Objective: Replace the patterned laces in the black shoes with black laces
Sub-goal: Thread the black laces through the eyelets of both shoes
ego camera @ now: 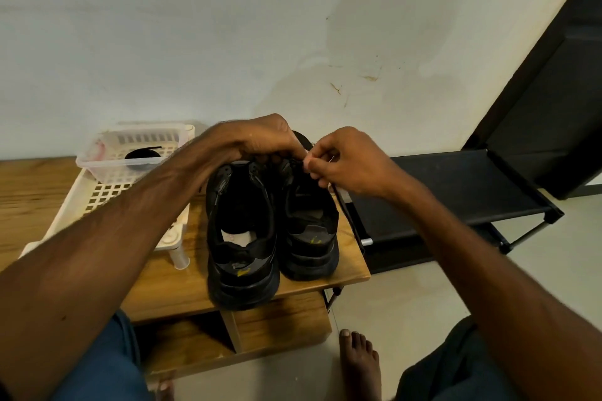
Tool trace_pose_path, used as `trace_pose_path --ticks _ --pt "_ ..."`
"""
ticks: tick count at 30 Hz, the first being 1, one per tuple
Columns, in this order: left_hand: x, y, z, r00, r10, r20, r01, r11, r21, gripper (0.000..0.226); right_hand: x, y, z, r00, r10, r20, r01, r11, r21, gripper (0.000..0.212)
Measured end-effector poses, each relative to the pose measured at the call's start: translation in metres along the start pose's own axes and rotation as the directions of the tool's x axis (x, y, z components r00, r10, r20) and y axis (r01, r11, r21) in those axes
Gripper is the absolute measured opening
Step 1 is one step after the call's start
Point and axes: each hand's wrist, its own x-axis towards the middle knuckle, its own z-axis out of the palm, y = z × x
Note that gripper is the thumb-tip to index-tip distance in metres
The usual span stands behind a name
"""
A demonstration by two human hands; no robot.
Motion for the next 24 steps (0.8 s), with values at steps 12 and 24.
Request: trace_pose_path --ticks 12,24 --pt "-0.01 -0.011 0.01 0.956 0.276 -0.102 -0.265 0.958 0.109 0.006 0.006 0.018 -0.001 0.999 0.0 -0.053 0.004 0.997 0.072 0.011" --pt "-0.024 -0.017 0.039 0.708 0.565 -0.423 -0.296 0.781 0.549 0.01 0.017 0.016 0.007 0.982 0.165 -0.093 -0.145 0.971 0.191 0.009"
